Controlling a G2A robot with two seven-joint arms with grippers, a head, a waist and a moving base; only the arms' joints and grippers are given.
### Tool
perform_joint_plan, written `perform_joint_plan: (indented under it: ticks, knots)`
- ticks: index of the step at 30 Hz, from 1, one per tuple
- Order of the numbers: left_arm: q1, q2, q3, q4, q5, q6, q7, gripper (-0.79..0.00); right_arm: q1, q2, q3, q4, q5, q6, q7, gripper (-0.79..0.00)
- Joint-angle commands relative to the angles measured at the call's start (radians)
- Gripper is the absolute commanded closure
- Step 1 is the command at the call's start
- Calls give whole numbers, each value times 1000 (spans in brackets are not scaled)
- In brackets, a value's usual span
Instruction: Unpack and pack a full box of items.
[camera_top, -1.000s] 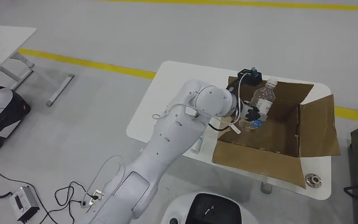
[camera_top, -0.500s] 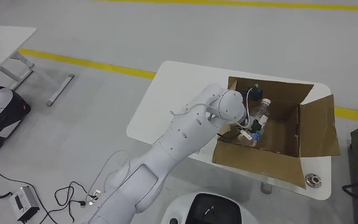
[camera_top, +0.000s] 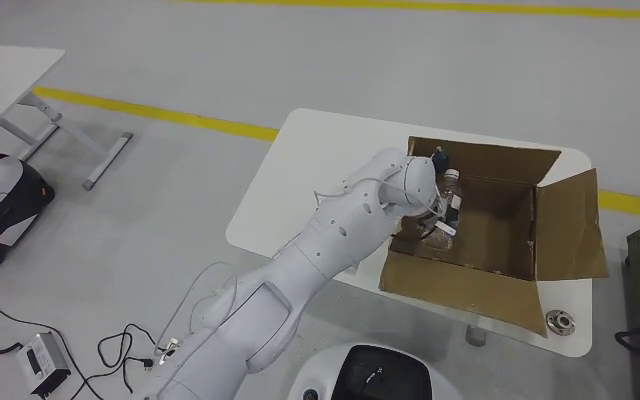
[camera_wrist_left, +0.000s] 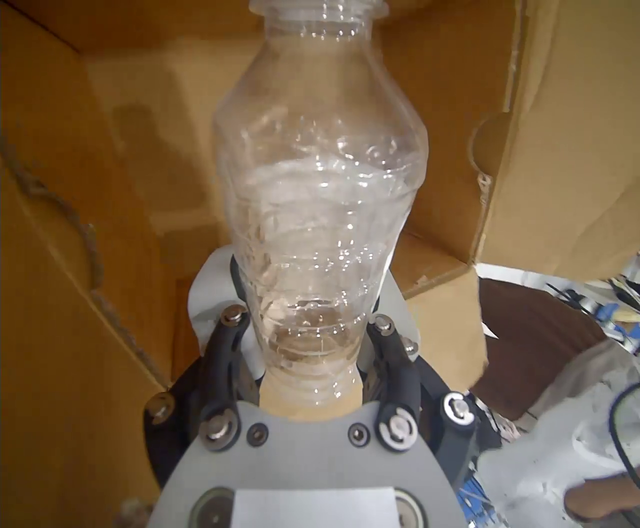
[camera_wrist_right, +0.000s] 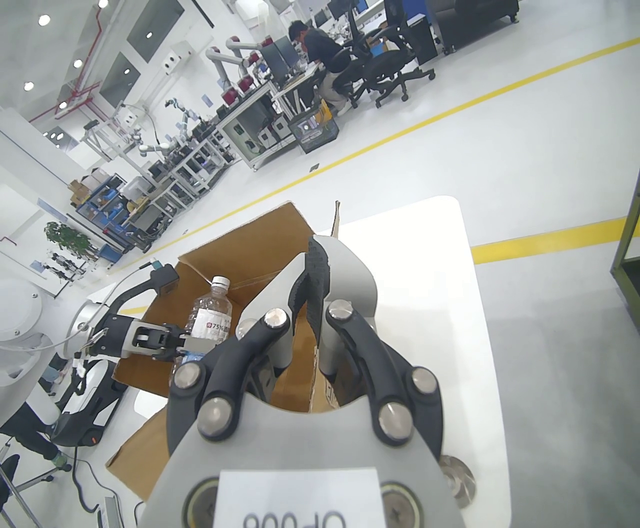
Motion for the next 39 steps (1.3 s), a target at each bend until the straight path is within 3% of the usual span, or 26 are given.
perform_joint_plan:
  ticks: [1,20,25,27,28,29,30,31,32,33,34,39]
  knots:
    - [0,-3,-5,12,-44,6,-5,0,0,0,0,0,-8,3,1,0]
    - [8,-8,-13,54,-86,-17,39,0,5,0,12,-11,-4,-9,3,0]
    - [7,-11,-20,88,-108,50,20,0,5,0,15,-13,-14,-8,5,0]
    - [-4,-14,-11,103,-100,67,30,-74,5,0,20,-12,-14,-5,6,0]
    - [-7,-17,-4,107,-95,74,37,-65,5,0,23,-12,-13,-5,8,0]
    - [-8,-20,2,111,-99,75,36,0,6,0,26,-12,-12,-5,8,0]
    - [-9,-22,7,120,-103,78,32,0,6,0,28,-12,-11,-4,9,0]
    - [-13,-25,15,128,-98,84,36,-22,6,1,31,-12,-10,-4,10,0]
    - [-17,-28,23,134,-95,87,37,-142,6,1,32,-12,-10,-3,10,0]
    - [-19,-31,28,139,-101,86,35,-668,5,0,33,-12,-8,-4,9,0]
    - [-22,-33,30,146,-106,88,36,-785,4,0,33,-12,-7,-4,9,0]
    - [-39,-41,34,174,-121,84,47,-785,1,0,34,-10,-6,-5,8,0]
